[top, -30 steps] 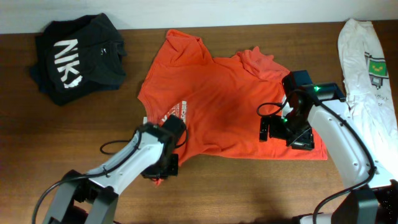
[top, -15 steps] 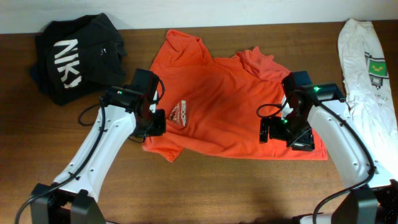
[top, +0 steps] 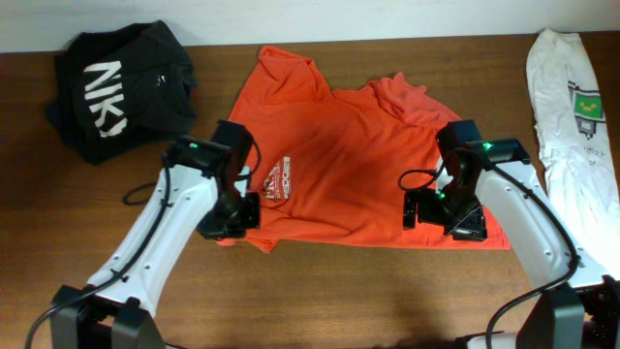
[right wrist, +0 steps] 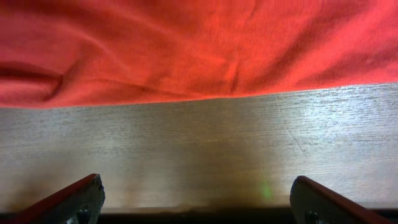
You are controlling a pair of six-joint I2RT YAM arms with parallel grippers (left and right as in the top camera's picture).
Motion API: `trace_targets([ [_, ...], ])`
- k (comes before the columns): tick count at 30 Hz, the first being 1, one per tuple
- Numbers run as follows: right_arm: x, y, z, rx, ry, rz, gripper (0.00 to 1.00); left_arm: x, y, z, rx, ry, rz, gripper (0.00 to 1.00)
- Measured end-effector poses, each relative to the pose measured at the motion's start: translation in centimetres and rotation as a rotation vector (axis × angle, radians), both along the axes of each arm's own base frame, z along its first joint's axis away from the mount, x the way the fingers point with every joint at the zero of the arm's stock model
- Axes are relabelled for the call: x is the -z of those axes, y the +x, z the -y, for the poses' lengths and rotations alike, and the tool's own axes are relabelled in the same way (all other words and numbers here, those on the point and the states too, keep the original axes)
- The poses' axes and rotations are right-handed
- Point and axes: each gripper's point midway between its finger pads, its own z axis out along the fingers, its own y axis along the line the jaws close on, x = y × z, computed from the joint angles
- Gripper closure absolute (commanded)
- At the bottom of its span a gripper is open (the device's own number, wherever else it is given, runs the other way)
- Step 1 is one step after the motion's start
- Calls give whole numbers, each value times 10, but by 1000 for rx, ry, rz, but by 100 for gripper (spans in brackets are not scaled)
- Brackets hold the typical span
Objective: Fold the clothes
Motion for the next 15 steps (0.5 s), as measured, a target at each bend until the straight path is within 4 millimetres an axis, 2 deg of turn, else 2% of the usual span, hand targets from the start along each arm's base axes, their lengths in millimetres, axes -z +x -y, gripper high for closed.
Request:
trace_targets([
  [2, 0, 1, 0, 0, 1, 6, 1, 0, -3, 16, 61, -5, 15, 77],
  [5, 0, 1, 0, 0, 1, 6, 1, 5, -4, 45, 141, -29, 67, 75],
  [7, 0, 1, 0, 0, 0, 5, 1, 17, 0, 49, 124, -32, 97, 60],
  [8, 0, 1, 0, 0, 0, 4, 1, 28, 3, 49, 111, -35, 116, 59],
  [12, 0, 1, 0, 0, 1, 5, 1, 74, -12, 39, 94, -19, 96, 59],
  [15, 1, 2, 0, 0, 1, 8, 1, 87, -6, 41, 118, -37, 142, 59],
])
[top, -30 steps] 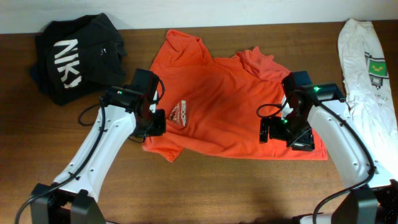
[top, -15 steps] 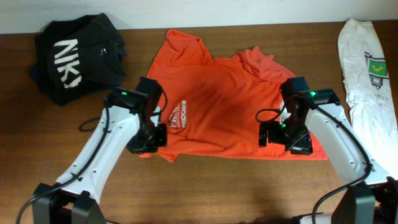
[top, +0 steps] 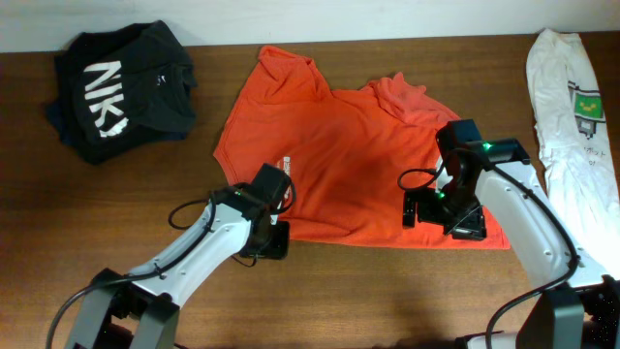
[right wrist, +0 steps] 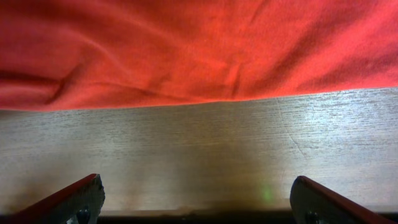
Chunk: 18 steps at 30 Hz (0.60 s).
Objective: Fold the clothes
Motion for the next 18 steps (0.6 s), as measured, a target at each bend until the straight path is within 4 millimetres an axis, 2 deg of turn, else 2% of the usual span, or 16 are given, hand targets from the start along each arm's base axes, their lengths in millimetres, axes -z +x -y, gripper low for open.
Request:
trace_targets([
  [9, 0, -1, 0, 0, 0, -3, 1, 4, 18, -8, 18, 54, 97, 58],
  [14, 0, -1, 0, 1, 0, -3, 2, 5, 18, -9, 17, 59, 99, 58],
  [18, 0, 0, 0, 0, 0, -2, 1, 15, 13, -12, 18, 59, 94, 57],
])
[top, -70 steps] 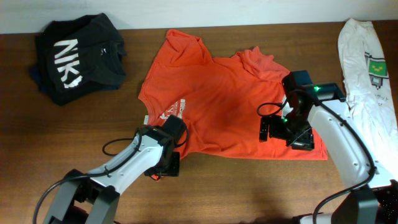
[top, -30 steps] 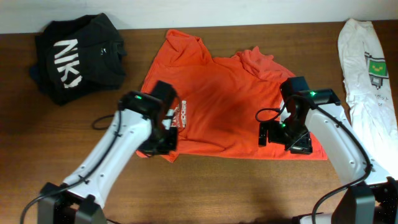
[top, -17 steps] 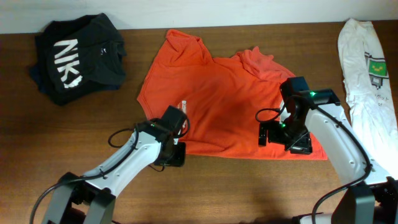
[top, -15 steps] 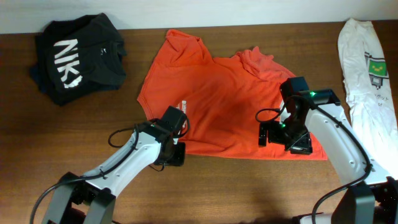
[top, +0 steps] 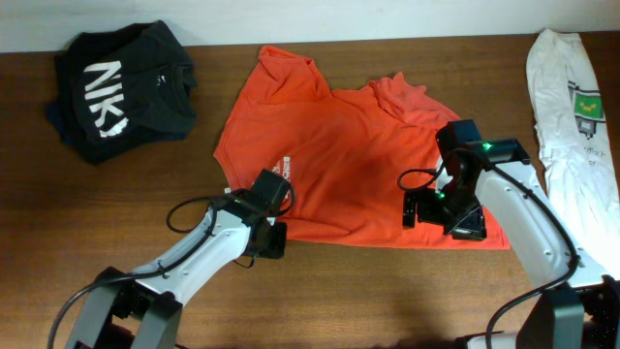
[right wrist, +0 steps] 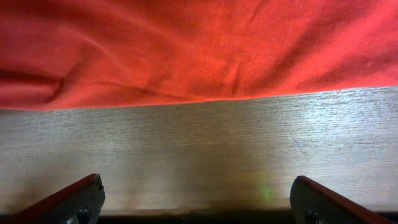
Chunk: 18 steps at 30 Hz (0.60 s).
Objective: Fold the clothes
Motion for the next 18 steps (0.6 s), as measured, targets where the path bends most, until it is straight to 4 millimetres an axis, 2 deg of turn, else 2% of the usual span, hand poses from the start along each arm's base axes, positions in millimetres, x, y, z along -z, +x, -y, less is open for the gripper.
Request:
trace_targets([
  [3, 0, 1, 0, 0, 0, 3, 1, 1, 9, 5, 27, -22, 42, 54],
  [7, 0, 1, 0, 0, 0, 3, 1, 1, 10, 6, 39, -23, 50, 54],
  [10, 0, 1, 0, 0, 0, 3, 1, 3, 6, 4, 42, -15, 36, 54],
  [14, 0, 1, 0, 0, 0, 3, 1, 15, -2, 0, 45, 6, -5, 54],
  [15, 0, 1, 0, 0, 0, 3, 1, 17, -2, 0, 46, 9, -10, 56],
  [16, 0, 1, 0, 0, 0, 3, 1, 17, -2, -1, 46, 10, -11, 70],
  [18, 0, 1, 0, 0, 0, 3, 2, 17, -2, -1, 50, 13, -9, 80],
])
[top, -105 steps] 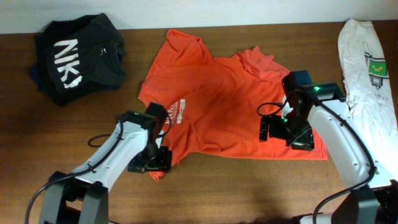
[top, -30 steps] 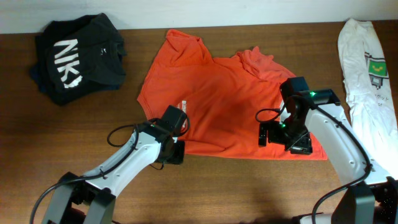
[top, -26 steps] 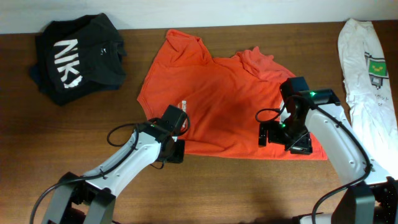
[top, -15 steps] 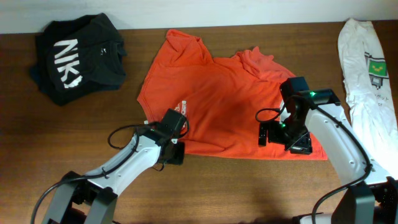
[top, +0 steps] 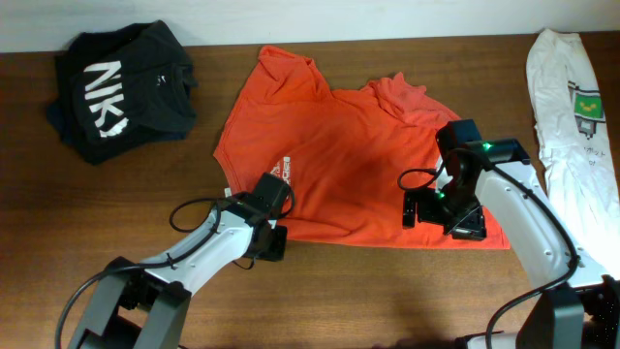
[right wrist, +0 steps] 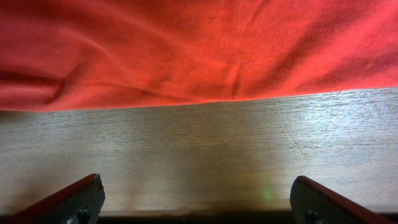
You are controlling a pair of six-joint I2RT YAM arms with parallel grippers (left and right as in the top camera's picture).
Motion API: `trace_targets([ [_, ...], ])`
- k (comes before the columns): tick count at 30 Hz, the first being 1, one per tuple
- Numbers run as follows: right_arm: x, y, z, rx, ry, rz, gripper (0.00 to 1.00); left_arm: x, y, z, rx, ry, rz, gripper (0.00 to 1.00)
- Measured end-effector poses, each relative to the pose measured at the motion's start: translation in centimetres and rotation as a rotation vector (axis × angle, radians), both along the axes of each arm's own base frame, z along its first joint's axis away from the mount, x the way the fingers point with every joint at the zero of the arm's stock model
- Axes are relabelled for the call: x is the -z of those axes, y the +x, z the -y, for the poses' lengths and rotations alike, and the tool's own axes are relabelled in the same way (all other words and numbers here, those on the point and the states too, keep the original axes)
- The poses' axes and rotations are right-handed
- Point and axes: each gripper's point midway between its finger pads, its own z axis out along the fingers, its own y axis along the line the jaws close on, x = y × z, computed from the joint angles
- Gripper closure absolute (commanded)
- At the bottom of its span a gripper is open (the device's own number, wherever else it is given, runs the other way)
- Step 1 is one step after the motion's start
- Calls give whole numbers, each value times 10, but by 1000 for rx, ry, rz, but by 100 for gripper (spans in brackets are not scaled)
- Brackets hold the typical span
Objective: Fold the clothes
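An orange T-shirt (top: 339, 155) lies spread in the middle of the brown table (top: 368, 291), with a small white print near its left hem. My left gripper (top: 270, 238) sits at the shirt's lower left hem; whether its fingers are parted does not show from above. My right gripper (top: 438, 215) rests at the lower right hem. In the right wrist view the right gripper (right wrist: 202, 202) is open over bare wood. Its red fingertips (right wrist: 79, 198) stand far apart with nothing between them, and the orange hem (right wrist: 199, 93) lies just ahead.
A black shirt with white lettering (top: 121, 87) lies bunched at the back left. A white shirt with a small green print (top: 572, 107) lies lengthwise along the right edge. Bare wood runs along the table's front.
The left arm's rear links have shifted slightly, while its gripper stays at the lower left hem. The right arm and the orange shirt have not moved.
At first my left gripper was over a turned-up lower left corner of the orange shirt, further left. Then it sat further right at the hem, and that corner no longer stuck out. It has stayed there. The right gripper remained open at the lower right hem throughout.
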Motion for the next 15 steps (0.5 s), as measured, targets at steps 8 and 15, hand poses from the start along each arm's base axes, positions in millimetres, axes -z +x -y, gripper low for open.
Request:
trace_targets([
  [8, 0, 0, 0, -1, 0, 0, 1, -1, -1, -2, -1, 17, -24, 99],
  [15, 0, 0, 0, 0, 0, -1, 1, -45, -38, -9, -108, 78, -264, 99],
])
